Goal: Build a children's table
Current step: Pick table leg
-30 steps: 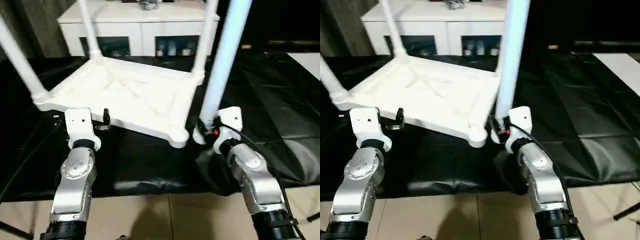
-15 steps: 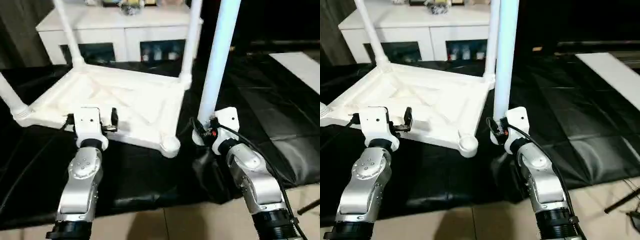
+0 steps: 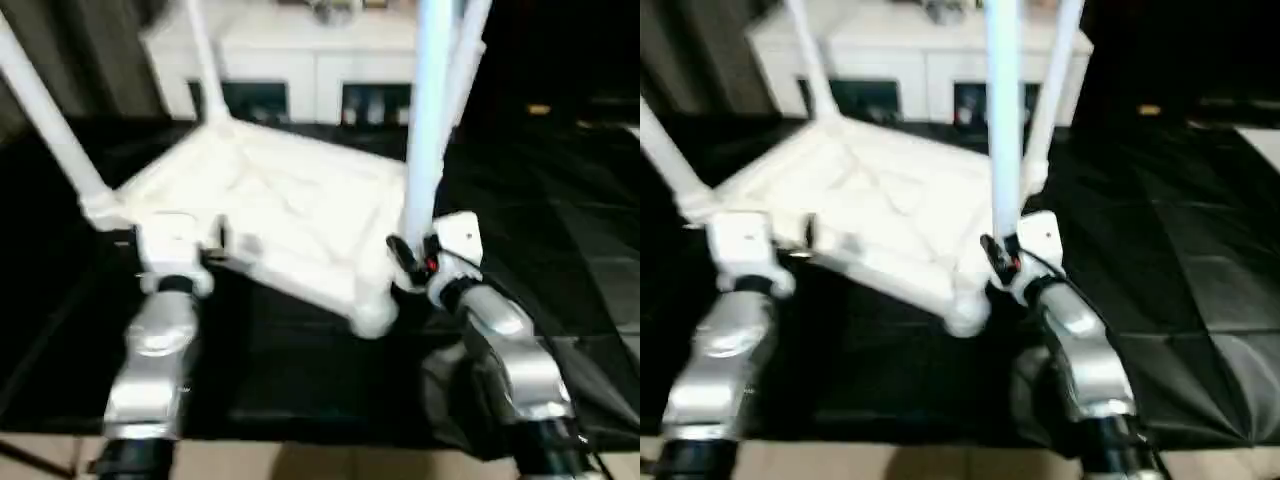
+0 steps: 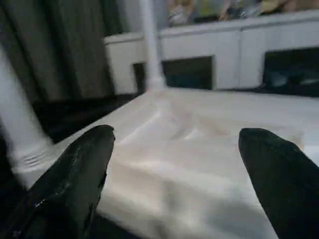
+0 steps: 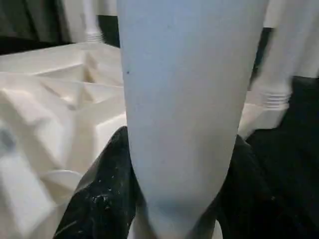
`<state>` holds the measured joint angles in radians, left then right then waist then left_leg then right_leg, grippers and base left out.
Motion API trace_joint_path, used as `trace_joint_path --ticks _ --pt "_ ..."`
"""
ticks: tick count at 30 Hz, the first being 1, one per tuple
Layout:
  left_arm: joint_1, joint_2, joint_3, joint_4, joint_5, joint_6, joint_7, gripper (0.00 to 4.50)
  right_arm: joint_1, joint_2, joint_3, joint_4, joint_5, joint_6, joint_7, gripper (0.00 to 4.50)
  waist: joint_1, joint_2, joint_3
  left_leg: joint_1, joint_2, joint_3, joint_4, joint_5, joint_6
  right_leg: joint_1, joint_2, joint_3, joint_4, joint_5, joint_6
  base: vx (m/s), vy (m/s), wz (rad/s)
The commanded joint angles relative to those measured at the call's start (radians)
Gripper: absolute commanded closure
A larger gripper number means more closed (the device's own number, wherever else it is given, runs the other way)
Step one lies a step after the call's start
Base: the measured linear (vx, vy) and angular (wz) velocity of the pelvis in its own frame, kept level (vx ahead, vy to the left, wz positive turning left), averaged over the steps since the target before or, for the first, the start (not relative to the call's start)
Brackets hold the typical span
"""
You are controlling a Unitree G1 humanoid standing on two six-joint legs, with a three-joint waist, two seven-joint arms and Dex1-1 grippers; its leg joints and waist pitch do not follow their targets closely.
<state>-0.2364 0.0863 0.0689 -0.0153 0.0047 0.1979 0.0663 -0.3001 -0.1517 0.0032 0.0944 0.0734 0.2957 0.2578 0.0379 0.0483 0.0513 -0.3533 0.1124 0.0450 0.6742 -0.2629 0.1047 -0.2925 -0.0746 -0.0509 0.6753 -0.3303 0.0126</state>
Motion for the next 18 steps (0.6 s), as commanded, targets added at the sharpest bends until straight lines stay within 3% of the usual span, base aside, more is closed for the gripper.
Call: trace_joint_path --ticks 1,2,3,4,5,6,7,8,9,10,11,12,13,14,15,16,17,18 --pt "-0.002 0.015 0.002 0.005 0.008 0.003 -0.011 0.06 -0.01 0.005 -0.001 -0.006 0.002 -0.001 -0.01 2.64 0.047 -0.027 -0.058 -0.091 0.014 0.027 0.03 0.042 0.065 0.124 -0.153 0.138 -0.16 0.107 -0.21 0.061 -0.038 0.16" --pt "-0.002 0.015 0.001 0.005 0.008 0.004 -0.012 0.06 -0.008 0.005 -0.002 -0.008 0.0 -0.001 -0.01 2.64 0.041 -0.021 -0.049 -0.095 0.031 0.034 -0.003 0.066 -0.009 0.118 -0.11 0.094 -0.158 0.034 -0.219 0.0 0.0 0.0" --pt "-0.001 0.016 0.0 0.006 0.008 0.004 -0.012 0.06 -0.006 0.008 -0.005 -0.01 -0.002 -0.004 -0.012 2.64 0.019 0.031 -0.049 -0.028 0.074 0.042 -0.098 0.025 -0.06 0.089 -0.068 0.014 -0.167 -0.107 -0.206 0.0 0.0 0.0" --pt "-0.001 0.016 -0.001 0.007 0.007 0.004 -0.012 0.06 -0.004 0.01 -0.009 -0.013 -0.001 -0.006 -0.013 2.64 0.002 0.032 -0.039 -0.036 0.086 0.024 -0.125 -0.054 -0.056 0.084 -0.037 -0.001 -0.15 -0.146 -0.187 0.0 0.0 0.0" --pt "-0.001 0.016 -0.001 0.007 0.007 0.004 -0.012 0.06 -0.004 0.01 -0.009 -0.013 -0.001 -0.006 -0.013 2.64 -0.007 0.045 -0.053 -0.009 0.1 0.005 -0.141 -0.102 -0.041 0.078 -0.013 -0.008 -0.129 -0.135 -0.174 0.073 0.047 -0.02" --pt "0.001 0.015 -0.003 0.006 0.007 0.004 -0.012 0.06 -0.003 0.01 -0.012 -0.017 -0.003 -0.009 -0.017 2.64 -0.038 0.066 -0.074 0.113 0.147 -0.048 -0.146 -0.171 0.037 -0.013 0.0 -0.024 -0.06 -0.066 -0.179 0.123 0.029 0.0" --pt "0.002 0.013 -0.007 0.004 0.007 0.004 -0.016 0.06 -0.003 0.01 -0.018 -0.023 -0.002 -0.016 -0.02 2.64 -0.063 0.062 -0.086 0.138 0.163 -0.08 -0.145 -0.132 0.112 -0.047 0.007 -0.028 -0.021 -0.022 -0.154 0.123 0.029 0.0" --pt "0.003 0.011 -0.009 0.002 0.007 0.004 -0.019 0.06 -0.004 0.01 -0.024 -0.028 0.002 -0.023 -0.023 2.64 -0.066 0.054 -0.084 0.145 0.179 -0.102 -0.142 -0.039 0.261 -0.085 -0.003 -0.018 0.019 -0.012 -0.066 0.105 0.013 0.01" --pt "0.003 0.01 -0.01 0.002 0.006 0.005 -0.021 0.06 -0.005 0.011 -0.031 -0.033 0.007 -0.033 -0.027 2.64 -0.069 0.03 -0.085 0.141 0.187 -0.104 -0.136 0.065 0.354 -0.115 -0.029 0.008 0.032 0.027 -0.003 0.0 0.0 0.0" --pt "0.003 0.008 -0.012 0.002 0.006 0.002 -0.024 0.06 -0.01 0.013 -0.045 -0.04 0.018 -0.043 -0.034 2.64 -0.065 0.004 -0.085 0.113 0.146 -0.079 -0.117 0.136 0.351 -0.111 -0.054 0.042 -0.011 0.114 0.0 0.0 0.0 0.0" --pt "0.003 0.008 -0.013 0.002 0.006 0.002 -0.024 0.06 -0.011 0.013 -0.047 -0.04 0.019 -0.045 -0.035 2.64 -0.05 -0.025 -0.079 0.043 0.086 -0.029 -0.093 0.091 0.287 -0.052 -0.078 0.071 -0.071 0.183 -0.014 0.035 -0.056 0.0" --pt "0.002 0.006 -0.017 0.004 0.004 -0.001 -0.026 0.06 -0.018 0.011 -0.066 -0.049 0.029 -0.063 -0.046 2.64 -0.008 -0.062 -0.075 -0.084 -0.03 0.051 0.019 -0.031 0.168 0.082 -0.132 0.145 -0.14 0.203 -0.021 0.06 -0.059 0.06" --pt "0.0 0.006 -0.021 0.007 0.002 -0.001 -0.026 0.06 -0.023 0.004 -0.081 -0.056 0.032 -0.078 -0.049 2.64 0.009 -0.046 -0.064 -0.103 0.011 0.038 0.044 -0.015 0.049 0.08 -0.172 0.148 -0.149 0.136 -0.063 0.06 -0.059 0.06" --pt "-0.001 0.005 -0.022 0.009 0.0 -0.002 -0.026 0.06 -0.028 -0.001 -0.093 -0.06 0.035 -0.087 -0.05 2.64 0.012 -0.034 -0.072 -0.11 0.017 0.033 0.037 0.027 -0.005 0.081 -0.148 0.122 -0.138 0.102 -0.086 0.0 0.0 0.0" --pt "-0.002 0.004 -0.021 0.012 -0.001 -0.002 -0.025 0.06 -0.031 -0.003 -0.101 -0.061 0.038 -0.091 -0.051 2.64 0.009 -0.015 -0.064 -0.094 0.034 0.037 -0.019 0.061 -0.042 0.07 -0.107 0.08 -0.144 -0.002 -0.135 0.0 0.0 0.0" --pt "-0.002 0.004 -0.021 0.013 -0.002 -0.003 -0.027 0.06 -0.032 -0.004 -0.104 -0.061 0.04 -0.089 -0.049 2.64 0.0 0.021 -0.07 -0.057 0.062 0.045 -0.077 0.065 -0.044 0.063 -0.075 0.037 -0.153 -0.095 -0.168 0.0 0.0 0.0" --pt "-0.004 0.006 -0.023 0.017 -0.008 -0.004 -0.04 0.06 -0.037 -0.014 -0.105 -0.06 0.047 -0.082 -0.03 2.64 -0.011 0.025 -0.052 -0.047 0.082 0.033 -0.109 -0.014 -0.03 0.042 -0.051 0.022 -0.147 -0.14 -0.16 0.057 0.05 -0.02" --pt "-0.004 0.004 -0.022 0.019 -0.027 -0.012 -0.064 0.06 -0.039 -0.026 -0.098 -0.059 0.048 -0.08 -0.009 2.64 -0.03 0.051 -0.072 0.023 0.128 -0.003 -0.128 -0.101 0.006 0.001 -0.018 0.002 -0.097 -0.085 -0.168 0.094 0.064 0.03"
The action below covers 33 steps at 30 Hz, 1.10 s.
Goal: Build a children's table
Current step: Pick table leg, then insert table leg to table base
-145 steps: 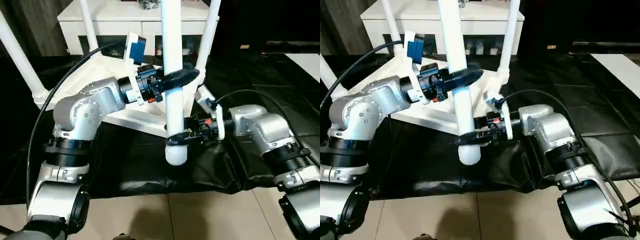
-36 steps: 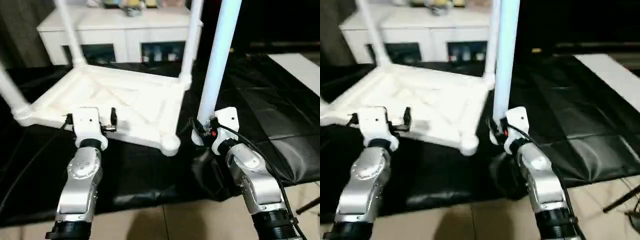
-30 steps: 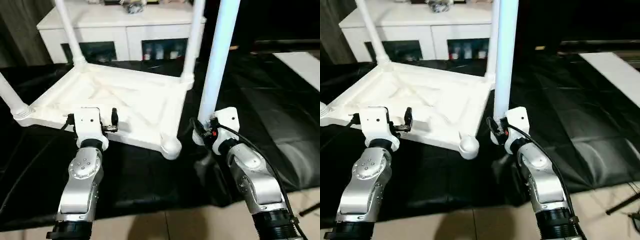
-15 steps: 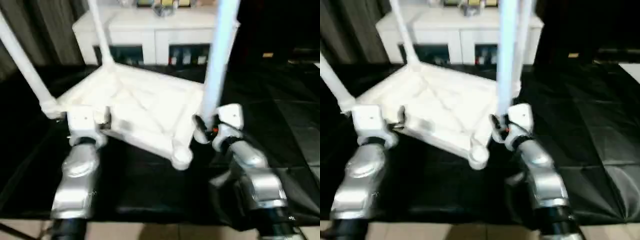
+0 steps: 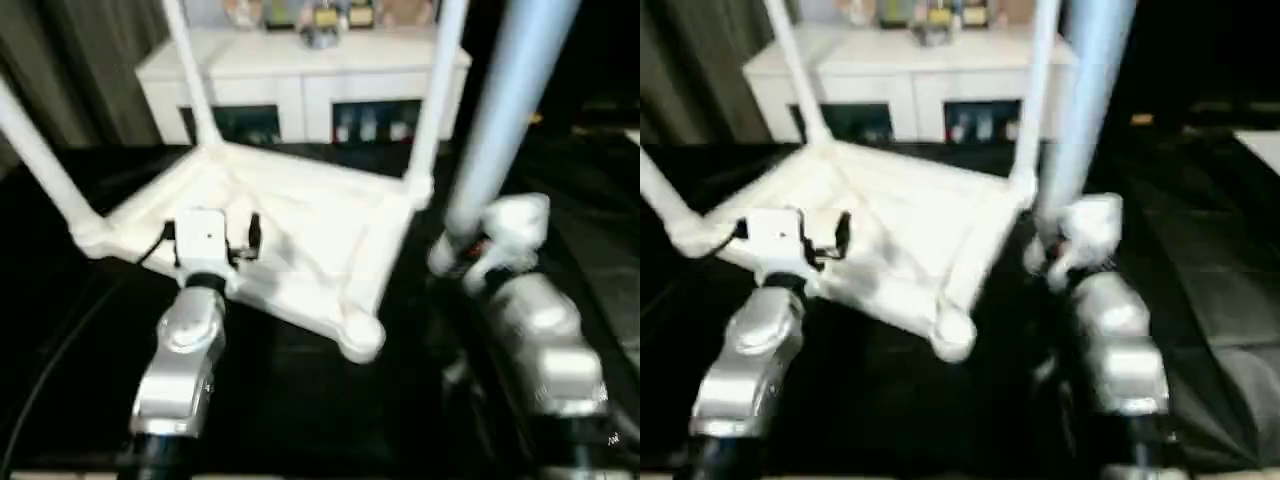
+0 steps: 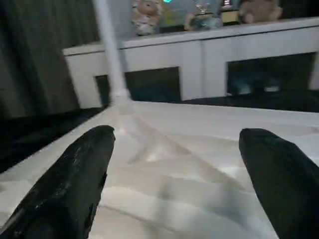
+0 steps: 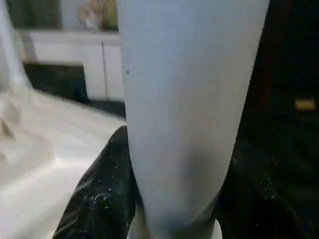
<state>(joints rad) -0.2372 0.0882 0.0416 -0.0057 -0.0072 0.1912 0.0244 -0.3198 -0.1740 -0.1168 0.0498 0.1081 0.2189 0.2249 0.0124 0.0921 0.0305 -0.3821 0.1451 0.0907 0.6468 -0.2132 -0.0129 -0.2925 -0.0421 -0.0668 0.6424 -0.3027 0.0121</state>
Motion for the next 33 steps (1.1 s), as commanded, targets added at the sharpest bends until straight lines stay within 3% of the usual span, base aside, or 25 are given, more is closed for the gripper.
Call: trace_joint_path --ticks 1,2,3,4,5,6,7,8,9,10,12,13,14,15,16,17,18,19,20,21,22,23,24,28,33 --pt "-0.003 0.005 0.002 0.01 -0.023 -0.004 -0.038 0.06 -0.02 -0.008 0.025 -0.015 0.015 -0.002 0.034 2.64 -0.022 0.006 -0.054 0.078 0.112 -0.07 -0.104 -0.153 0.155 -0.026 -0.046 0.014 -0.037 -0.041 -0.175 0.094 0.064 0.03" --pt "0.004 0.029 -0.027 0.005 -0.084 0.001 -0.171 0.06 -0.019 -0.038 0.046 -0.021 0.034 0.014 0.106 2.64 -0.034 0.011 -0.065 0.098 0.122 -0.092 -0.085 0.004 0.256 -0.054 -0.054 0.012 -0.007 0.086 -0.167 0.079 0.053 0.06" --pt "0.009 0.044 -0.045 0.001 -0.111 0.002 -0.238 0.06 -0.017 -0.049 0.054 -0.025 0.045 0.023 0.138 2.64 -0.022 -0.007 -0.069 0.085 0.123 -0.086 -0.057 0.219 0.335 -0.065 -0.083 0.032 -0.009 0.2 -0.152 0.0 0.0 0.0" --pt "0.018 0.082 -0.074 -0.009 -0.152 -0.011 -0.36 0.06 -0.009 -0.072 0.069 -0.039 0.073 0.041 0.204 2.64 -0.001 -0.021 -0.078 0.05 0.093 -0.062 -0.027 0.432 0.336 -0.053 -0.114 0.054 -0.014 0.375 -0.147 0.0 0.0 0.0" --pt "0.024 0.107 -0.092 -0.016 -0.177 -0.021 -0.437 0.06 -0.004 -0.087 0.079 -0.049 0.091 0.052 0.248 2.64 0.011 -0.024 -0.082 0.024 0.076 -0.046 -0.018 0.504 0.311 -0.038 -0.123 0.063 -0.008 0.484 -0.149 0.0 0.0 0.0" --pt "0.017 0.169 -0.131 -0.013 -0.217 -0.008 -0.586 0.06 0.009 -0.126 0.098 -0.065 0.123 0.057 0.344 2.64 0.024 -0.034 -0.093 -0.011 0.043 -0.03 -0.015 0.566 0.259 -0.008 -0.111 0.058 0.011 0.677 -0.127 0.0 0.0 0.0" --pt "0.014 0.179 -0.137 -0.01 -0.218 -0.005 -0.603 0.06 0.011 -0.132 0.1 -0.065 0.126 0.057 0.356 2.64 0.047 -0.035 -0.094 -0.016 0.041 -0.017 -0.018 0.451 0.205 -0.016 -0.108 0.058 0.01 0.716 -0.098 0.0 0.0 0.0" --pt "-0.007 0.236 -0.175 0.015 -0.216 0.002 -0.71 0.06 0.019 -0.163 0.111 -0.069 0.147 0.057 0.426 2.64 0.049 -0.033 -0.086 -0.016 0.047 -0.011 -0.026 0.36 0.177 -0.025 -0.11 0.057 0.004 0.68 -0.104 -0.052 0.013 -0.09" --pt "-0.027 0.266 -0.197 0.041 -0.213 -0.002 -0.778 0.06 0.023 -0.184 0.117 -0.067 0.155 0.054 0.467 2.64 0.054 -0.034 -0.078 -0.019 0.055 -0.009 -0.043 0.18 0.137 -0.023 -0.112 0.053 -0.008 0.536 -0.123 -0.073 0.009 -0.04" --pt "-0.057 0.292 -0.217 0.088 -0.192 -0.023 -0.833 0.06 0.024 -0.204 0.12 -0.062 0.162 0.052 0.503 2.64 0.052 -0.03 -0.067 -0.011 0.066 -0.006 -0.06 0.028 0.109 -0.031 -0.109 0.053 -0.021 0.357 -0.162 -0.073 0.009 -0.04" --pt "-0.106 0.311 -0.242 0.166 -0.15 -0.059 -0.885 0.06 0.021 -0.225 0.12 -0.053 0.165 0.052 0.534 2.64 0.053 -0.026 -0.053 0.001 0.076 0.004 -0.082 -0.157 0.067 -0.042 -0.106 0.059 -0.04 0.138 -0.21 -0.107 0.002 0.01" --pt "-0.113 0.313 -0.246 0.177 -0.146 -0.064 -0.895 0.06 0.02 -0.227 0.12 -0.052 0.167 0.053 0.537 2.64 0.052 -0.027 -0.048 0.005 0.076 0.01 -0.089 -0.214 0.048 -0.046 -0.106 0.061 -0.048 0.069 -0.218 -0.115 0.002 0.03" --pt "-0.14 0.322 -0.26 0.221 -0.13 -0.082 -0.932 0.06 0.017 -0.238 0.122 -0.048 0.173 0.057 0.552 2.64 0.053 -0.029 -0.042 0.011 0.077 0.015 -0.1 -0.298 0.004 -0.047 -0.11 0.064 -0.059 -0.048 -0.226 -0.117 0.011 0.03" --pt "-0.197 0.339 -0.296 0.31 -0.104 -0.12 -1.014 0.06 0.01 -0.251 0.125 -0.044 0.183 0.06 0.57 2.64 0.052 -0.03 -0.031 0.021 0.07 0.024 -0.108 -0.394 -0.036 -0.057 -0.111 0.071 -0.079 -0.208 -0.206 -0.115 0.02 0.06" --pt "-0.224 0.342 -0.315 0.353 -0.093 -0.138 -1.046 0.06 0.009 -0.253 0.126 -0.046 0.186 0.063 0.573 2.64 0.053 -0.039 -0.022 0.038 0.071 0.028 -0.109 -0.478 -0.075 -0.068 -0.124 0.077 -0.098 -0.366 -0.178 -0.115 0.02 0.06" --pt "-0.24 0.343 -0.326 0.378 -0.087 -0.148 -1.065 0.06 0.008 -0.254 0.126 -0.047 0.188 0.064 0.573 2.64 0.051 -0.042 -0.015 0.044 0.07 0.029 -0.112 -0.508 -0.088 -0.071 -0.128 0.076 -0.11 -0.452 -0.159 -0.116 0.025 0.04" --pt "-0.24 0.343 -0.326 0.378 -0.087 -0.148 -1.065 0.06 0.008 -0.254 0.126 -0.047 0.188 0.064 0.573 2.64 0.05 -0.048 -0.017 0.044 0.071 0.024 -0.116 -0.52 -0.1 -0.062 -0.137 0.072 -0.118 -0.535 -0.126 -0.09 0.038 -0.12" --pt "-0.27 0.342 -0.345 0.42 -0.078 -0.17 -1.078 0.06 0.01 -0.257 0.126 -0.052 0.191 0.065 0.58 2.64 0.049 -0.041 -0.019 0.039 0.072 0.021 -0.122 -0.512 -0.104 -0.054 -0.139 0.069 -0.116 -0.536 -0.117 -0.09 0.038 -0.12" --pt "-0.318 0.331 -0.364 0.493 -0.058 -0.215 -1.083 0.32 0.016 -0.261 0.126 -0.061 0.196 0.066 0.59 2.64 0.045 -0.037 -0.027 0.03 0.075 0.017 -0.134 -0.49 -0.105 -0.045 -0.136 0.062 -0.114 -0.476 -0.108 -0.06 0.058 -0.2" --pt "-0.361 0.321 -0.381 0.554 -0.041 -0.243 -1.092 0.4 0.024 -0.265 0.125 -0.071 0.2 0.065 0.597 2.64 0.044 -0.034 -0.034 0.033 0.077 0.019 -0.141 -0.475 -0.108 -0.046 -0.125 0.06 -0.108 -0.365 -0.116 -0.054 0.064 -0.15" --pt "-0.38 0.313 -0.383 0.587 -0.031 -0.259 -1.101 0.4 0.028 -0.267 0.124 -0.073 0.2 0.064 0.602 2.64 0.044 -0.033 -0.04 0.031 0.081 0.018 -0.147 -0.447 -0.109 -0.042 -0.125 0.058 -0.096 -0.239 -0.143 -0.054 0.064 -0.15" --pt "-0.402 0.304 -0.382 0.623 -0.018 -0.283 -1.099 0.52 0.03 -0.268 0.124 -0.075 0.199 0.063 0.604 2.64 0.04 -0.036 -0.04 0.023 0.08 0.02 -0.152 -0.419 -0.101 -0.037 -0.122 0.055 -0.092 -0.187 -0.153 -0.03 0.066 -0.16" --pt "-0.402 0.304 -0.382 0.623 -0.018 -0.283 -1.099 0.52 0.03 -0.268 0.124 -0.075 0.199 0.063 0.604 2.64 0.035 -0.032 -0.043 0.016 0.079 0.022 -0.152 -0.399 -0.086 -0.034 -0.123 0.049 -0.088 -0.136 -0.17 -0.021 0.07 -0.21" --pt "-0.504 0.27 -0.39 0.796 0.033 -0.366 -1.085 0.88 0.042 -0.28 0.12 -0.086 0.202 0.061 0.609 2.64 0.033 -0.029 -0.046 0.028 0.075 0.033 -0.14 -0.412 -0.071 -0.047 -0.135 0.057 -0.11 -0.209 -0.181 -0.011 0.032 -0.1" --pt "-0.565 0.257 -0.42 0.927 0.07 -0.417 -1.075 1.25 0.06 -0.29 0.117 -0.104 0.203 0.063 0.611 2.64 0.038 -0.036 -0.044 0.02 0.077 0.04 -0.135 -0.354 -0.027 -0.049 -0.136 0.058 -0.112 -0.189 -0.203 0.0 0.0 0.0"
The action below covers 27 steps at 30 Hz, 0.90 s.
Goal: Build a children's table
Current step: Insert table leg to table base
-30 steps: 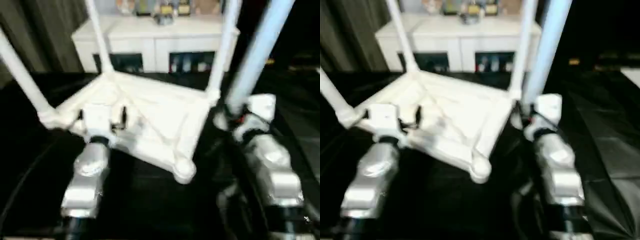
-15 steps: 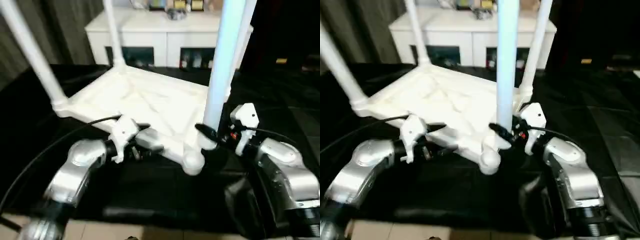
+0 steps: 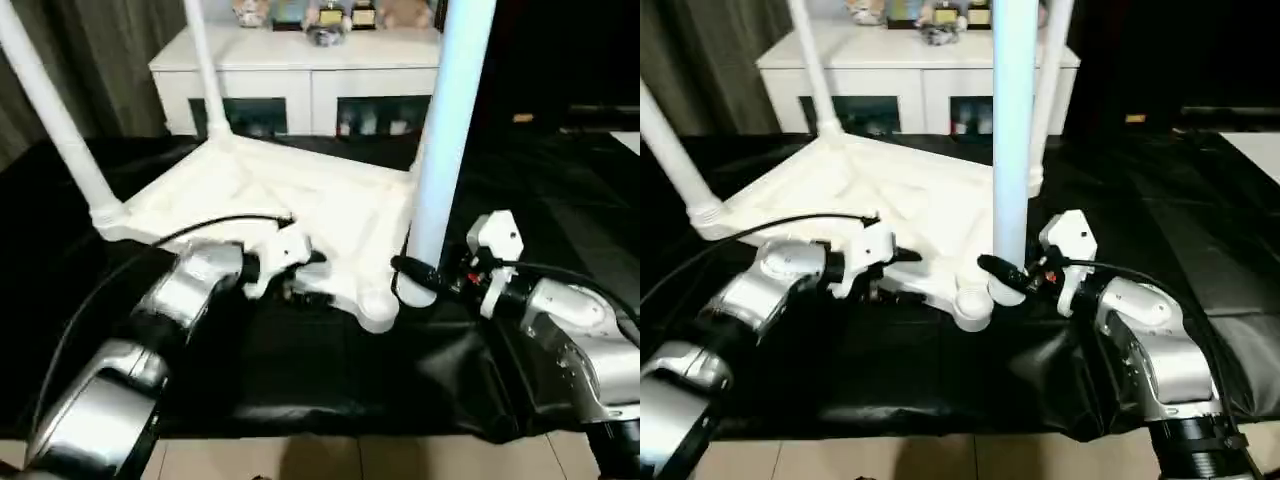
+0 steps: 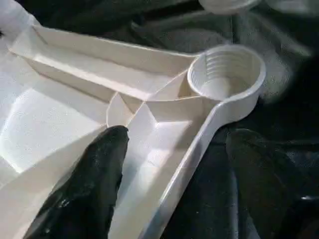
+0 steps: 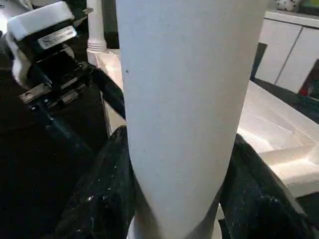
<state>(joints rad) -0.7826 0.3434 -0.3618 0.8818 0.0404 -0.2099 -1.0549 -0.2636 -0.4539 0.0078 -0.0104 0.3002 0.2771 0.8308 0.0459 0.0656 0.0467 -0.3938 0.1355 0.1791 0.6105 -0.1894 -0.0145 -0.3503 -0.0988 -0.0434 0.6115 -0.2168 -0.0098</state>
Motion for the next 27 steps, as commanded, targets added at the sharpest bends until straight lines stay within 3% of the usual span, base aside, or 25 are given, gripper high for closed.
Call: trace_joint_path --ticks 1,3,4,6,7,8,10,12,14,16,18,19,20,22,27 --pt "-0.031 -0.006 -0.018 0.069 0.032 -0.027 0.009 1.29 0.008 -0.014 -0.009 -0.047 0.01 0.006 0.006 2.64 0.008 -0.007 -0.062 0.035 0.088 -0.047 -0.097 -0.365 -0.016 0.006 -0.08 0.036 -0.082 -0.272 -0.183 0.0 0.0 0.0" --pt "-0.038 -0.011 -0.018 0.086 0.038 -0.033 0.01 1.62 0.011 -0.016 -0.01 -0.049 0.009 0.006 0.007 2.64 0.009 -0.01 -0.063 0.032 0.09 -0.045 -0.096 -0.334 0.0 0.007 -0.078 0.035 -0.079 -0.24 -0.195 0.0 0.0 0.0" --pt "-0.059 -0.022 -0.022 0.138 0.056 -0.057 -0.002 1.62 0.014 -0.022 -0.014 -0.055 0.014 0.009 0.008 2.64 0.01 -0.005 -0.063 0.035 0.09 -0.043 -0.096 -0.342 0.003 0.004 -0.075 0.034 -0.081 -0.244 -0.203 0.0 0.0 0.0" --pt "-0.065 -0.025 -0.024 0.153 0.062 -0.066 -0.005 1.75 0.015 -0.023 -0.015 -0.056 0.014 0.009 0.008 2.64 0.013 -0.004 -0.071 0.031 0.092 -0.045 -0.095 -0.32 0.002 0.009 -0.075 0.033 -0.071 -0.157 -0.217 0.0 0.0 0.0" --pt "-0.075 -0.027 -0.028 0.173 0.073 -0.077 -0.008 1.83 0.016 -0.025 -0.015 -0.058 0.015 0.009 0.008 2.64 0.013 -0.004 -0.071 0.031 0.092 -0.045 -0.095 -0.32 0.002 0.009 -0.075 0.033 -0.071 -0.157 -0.217 0.0 0.0 0.0" --pt "-0.084 -0.028 -0.034 0.191 0.086 -0.088 -0.004 2.06 0.018 -0.028 -0.015 -0.06 0.015 0.009 0.009 2.64 0.016 0.001 -0.079 0.029 0.092 -0.043 -0.089 -0.254 0.025 0.009 -0.071 0.031 -0.059 -0.03 -0.235 0.0 0.0 0.0" --pt "-0.099 -0.029 -0.04 0.216 0.105 -0.11 0.015 2.15 0.021 -0.032 -0.015 -0.064 0.015 0.01 0.01 2.64 0.017 -0.001 -0.081 0.024 0.09 -0.04 -0.082 -0.196 0.061 0.01 -0.068 0.028 -0.05 0.082 -0.252 0.0 0.0 0.0" --pt "-0.125 -0.031 -0.053 0.254 0.128 -0.145 0.027 2.22 0.029 -0.04 -0.017 -0.078 0.021 0.016 0.017 2.64 0.02 0.004 -0.081 0.023 0.09 -0.041 -0.079 -0.187 0.085 0.012 -0.072 0.026 -0.049 0.111 -0.261 0.0 0.0 0.0" --pt "-0.132 -0.032 -0.057 0.264 0.135 -0.155 0.026 2.49 0.032 -0.043 -0.018 -0.082 0.024 0.018 0.02 2.64 0.02 0.002 -0.081 0.023 0.092 -0.039 -0.08 -0.197 0.094 0.013 -0.073 0.026 -0.049 0.104 -0.265 0.0 0.0 0.0" --pt "-0.152 -0.037 -0.07 0.292 0.166 -0.188 0.009 2.61 0.038 -0.051 -0.015 -0.09 0.032 0.022 0.026 2.64 0.02 0.008 -0.077 0.028 0.095 -0.039 -0.085 -0.244 0.082 0.011 -0.072 0.027 -0.053 0.057 -0.265 0.0 0.0 0.0" --pt "-0.164 -0.04 -0.091 0.304 0.19 -0.207 -0.012 2.67 0.042 -0.06 -0.011 -0.094 0.037 0.023 0.041 2.64 0.018 0.008 -0.072 0.031 0.095 -0.038 -0.09 -0.298 0.06 0.008 -0.071 0.029 -0.059 0.0 -0.264 0.0 0.0 0.0" --pt "-0.169 -0.042 -0.099 0.311 0.201 -0.214 -0.021 2.81 0.044 -0.063 -0.01 -0.095 0.038 0.023 0.045 2.64 0.019 0.012 -0.071 0.032 0.095 -0.038 -0.091 -0.317 0.049 0.008 -0.072 0.03 -0.062 -0.023 -0.263 0.0 0.0 0.0" --pt "-0.173 -0.043 -0.107 0.315 0.21 -0.219 -0.029 2.95 0.045 -0.066 -0.009 -0.096 0.038 0.022 0.048 2.64 0.019 0.008 -0.068 0.035 0.095 -0.038 -0.094 -0.351 0.03 0.006 -0.072 0.032 -0.067 -0.067 -0.258 0.0 0.0 0.0" --pt "-0.193 -0.05 -0.131 0.339 0.242 -0.239 -0.029 3.05 0.047 -0.071 -0.01 -0.095 0.039 0.021 0.051 2.64 0.018 0.01 -0.065 0.036 0.094 -0.039 -0.096 -0.388 0.005 0.004 -0.074 0.035 -0.071 -0.124 -0.248 0.0 0.0 0.0" --pt "-0.224 -0.068 -0.143 0.376 0.273 -0.246 -0.013 3.41 0.048 -0.073 -0.012 -0.103 0.043 0.027 0.047 2.64 0.016 0.011 -0.064 0.033 0.094 -0.039 -0.096 -0.376 0.005 0.005 -0.076 0.037 -0.074 -0.117 -0.246 0.0 0.0 0.0"
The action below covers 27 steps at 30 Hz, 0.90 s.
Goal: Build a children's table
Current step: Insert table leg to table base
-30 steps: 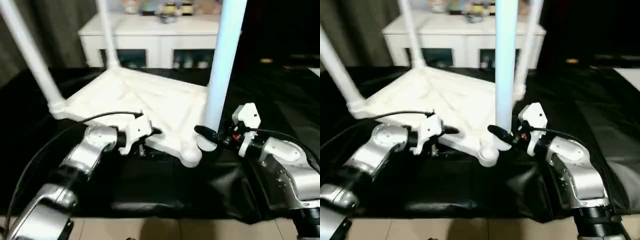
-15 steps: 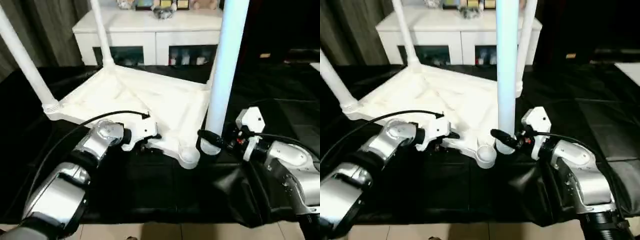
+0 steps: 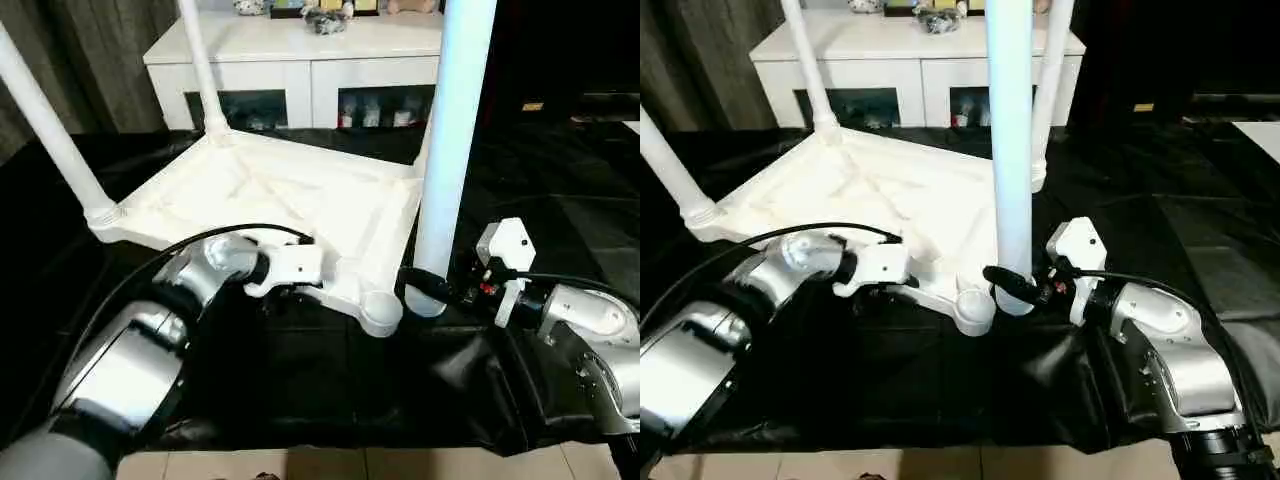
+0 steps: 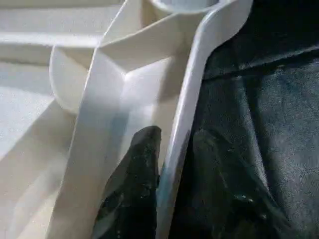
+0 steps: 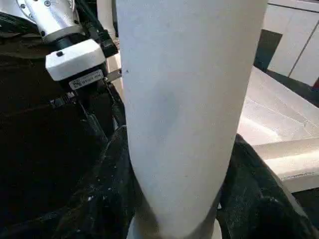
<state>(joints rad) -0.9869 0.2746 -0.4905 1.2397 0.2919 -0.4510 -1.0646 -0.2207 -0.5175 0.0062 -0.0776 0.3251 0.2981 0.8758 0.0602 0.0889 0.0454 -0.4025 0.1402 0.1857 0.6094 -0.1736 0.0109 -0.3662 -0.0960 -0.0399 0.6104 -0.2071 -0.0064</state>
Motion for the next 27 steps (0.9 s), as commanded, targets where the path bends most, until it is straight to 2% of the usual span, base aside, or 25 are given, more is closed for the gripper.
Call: trace_joint_path --ticks 1,2,3,4,7,8,9,13,15,16,18,19,20,21,23,24,25,26,27 --pt "-0.022 -0.001 -0.014 0.021 0.024 -0.006 -0.003 3.46 0.006 -0.009 -0.011 -0.038 0.019 0.007 0.001 2.64 0.003 -0.012 -0.065 0.04 0.088 -0.045 -0.093 -0.37 -0.009 0.023 -0.079 0.034 -0.072 -0.113 -0.252 0.0 0.0 0.0" --pt "-0.025 -0.006 -0.016 0.027 0.03 -0.005 -0.003 3.46 0.007 -0.009 -0.01 -0.041 0.02 0.008 0.0 2.64 0.003 -0.012 -0.066 0.039 0.088 -0.044 -0.092 -0.358 -0.002 0.023 -0.079 0.033 -0.072 -0.105 -0.253 0.0 0.0 0.0" --pt "-0.03 -0.018 -0.024 0.041 0.045 0.006 -0.011 3.57 0.012 -0.009 -0.011 -0.048 0.022 0.011 -0.001 2.64 0.003 0.0 -0.066 0.039 0.089 -0.044 -0.092 -0.345 0.004 0.022 -0.077 0.032 -0.072 -0.087 -0.252 0.0 0.0 0.0" --pt "-0.03 -0.023 -0.031 0.047 0.054 0.014 -0.016 3.71 0.015 -0.01 -0.012 -0.05 0.022 0.011 0.0 2.64 0.001 -0.005 -0.066 0.037 0.089 -0.044 -0.092 -0.339 0.008 0.024 -0.076 0.032 -0.071 -0.076 -0.251 0.0 0.0 0.0" --pt "-0.027 -0.024 -0.05 0.056 0.078 0.02 -0.023 3.95 0.016 -0.01 -0.011 -0.05 0.02 0.009 0.001 2.64 0.003 -0.001 -0.067 0.034 0.089 -0.044 -0.089 -0.309 0.037 0.025 -0.079 0.031 -0.07 -0.063 -0.257 0.0 0.0 0.0" --pt "-0.025 -0.023 -0.06 0.061 0.09 0.029 -0.028 3.95 0.016 -0.01 -0.011 -0.049 0.019 0.007 0.0 2.64 0.003 0.005 -0.067 0.035 0.089 -0.044 -0.089 -0.312 0.037 0.024 -0.079 0.031 -0.07 -0.072 -0.255 0.0 0.0 0.0" --pt "-0.022 -0.02 -0.071 0.067 0.106 0.038 -0.03 4.11 0.013 -0.01 -0.013 -0.047 0.018 0.006 -0.002 2.64 0.001 0.004 -0.066 0.036 0.09 -0.044 -0.092 -0.324 0.033 0.024 -0.077 0.03 -0.073 -0.087 -0.251 0.0 0.0 0.0" --pt "0.003 -0.005 -0.079 0.082 0.129 0.099 -0.066 4.28 -0.006 -0.003 -0.035 -0.035 0.026 0.009 -0.026 2.64 -0.008 0.003 -0.064 0.034 0.088 -0.044 -0.094 -0.337 0.034 0.024 -0.079 0.031 -0.077 -0.139 -0.242 0.0 0.0 0.0" --pt "0.043 0.009 -0.053 0.086 0.105 0.161 -0.103 4.33 -0.016 0.004 -0.048 -0.024 0.029 0.025 -0.055 2.64 -0.015 -0.005 -0.061 0.028 0.084 -0.044 -0.095 -0.341 0.035 0.027 -0.08 0.03 -0.082 -0.195 -0.231 0.0 0.0 0.0" --pt "0.043 0.009 -0.053 0.086 0.105 0.161 -0.103 4.33 -0.016 0.004 -0.048 -0.024 0.029 0.025 -0.055 2.64 -0.015 -0.005 -0.061 0.028 0.084 -0.044 -0.095 -0.341 0.035 0.027 -0.08 0.03 -0.082 -0.195 -0.231 0.0 0.0 0.0" --pt "0.056 0.012 -0.043 0.084 0.098 0.178 -0.098 4.37 -0.02 0.007 -0.052 -0.018 0.03 0.034 -0.066 2.64 -0.028 -0.002 -0.057 0.018 0.078 -0.05 -0.098 -0.344 0.034 0.034 -0.081 0.025 -0.085 -0.273 -0.206 0.007 0.0 -0.1" --pt "0.082 0.015 -0.015 0.08 0.072 0.227 -0.071 4.39 -0.038 0.023 -0.066 0.007 0.034 0.065 -0.101 2.64 -0.027 -0.014 -0.056 0.018 0.077 -0.052 -0.098 -0.344 0.034 0.034 -0.081 0.025 -0.087 -0.311 -0.192 0.013 -0.001 -0.2" --pt "0.092 0.015 0.0 0.077 0.059 0.245 -0.064 4.4 -0.047 0.03 -0.071 0.019 0.036 0.079 -0.119 2.64 -0.029 -0.021 -0.053 0.02 0.075 -0.05 -0.1 -0.349 0.035 0.03 -0.08 0.026 -0.092 -0.338 -0.186 0.009 -0.001 -0.18" --pt "0.105 0.01 0.03 0.07 0.029 0.276 -0.04 4.4 -0.063 0.046 -0.081 0.037 0.045 0.101 -0.143 2.64 -0.031 -0.016 -0.051 0.024 0.072 -0.051 -0.098 -0.362 0.03 0.025 -0.081 0.025 -0.098 -0.413 -0.173 0.0 0.0 0.0" --pt "0.121 -0.003 0.082 0.049 -0.018 0.331 -0.009 4.4 -0.091 0.073 -0.095 0.065 0.057 0.138 -0.188 2.64 -0.032 -0.026 -0.05 0.025 0.069 -0.051 -0.097 -0.363 0.025 0.022 -0.083 0.023 -0.104 -0.485 -0.158 0.0 0.0 0.0" --pt "0.129 -0.01 0.11 0.034 -0.044 0.363 0.005 4.4 -0.104 0.087 -0.102 0.08 0.063 0.16 -0.214 2.64 -0.032 -0.02 -0.049 0.033 0.069 -0.051 -0.097 -0.375 0.018 0.014 -0.082 0.021 -0.106 -0.525 -0.149 0.0 0.0 0.0" --pt "0.138 -0.014 0.133 0.014 -0.063 0.387 0.021 4.4 -0.114 0.1 -0.108 0.089 0.073 0.175 -0.232 2.64 -0.034 -0.024 -0.05 0.033 0.07 -0.054 -0.097 -0.386 0.012 0.013 -0.082 0.021 -0.106 -0.539 -0.142 0.0 0.0 0.0" --pt "0.142 -0.016 0.145 0.004 -0.073 0.4 0.029 4.4 -0.119 0.106 -0.111 0.094 0.078 0.182 -0.241 2.64 -0.034 -0.021 -0.048 0.033 0.072 -0.055 -0.101 -0.395 0.009 0.014 -0.082 0.022 -0.107 -0.538 -0.138 0.0 0.0 0.0" --pt "0.159 -0.019 0.167 -0.032 -0.089 0.431 0.044 4.4 -0.128 0.118 -0.117 0.1 0.09 0.197 -0.252 2.64 -0.035 -0.017 -0.048 0.038 0.074 -0.055 -0.105 -0.428 0.001 0.007 -0.076 0.021 -0.109 -0.537 -0.128 0.0 0.0 0.0"
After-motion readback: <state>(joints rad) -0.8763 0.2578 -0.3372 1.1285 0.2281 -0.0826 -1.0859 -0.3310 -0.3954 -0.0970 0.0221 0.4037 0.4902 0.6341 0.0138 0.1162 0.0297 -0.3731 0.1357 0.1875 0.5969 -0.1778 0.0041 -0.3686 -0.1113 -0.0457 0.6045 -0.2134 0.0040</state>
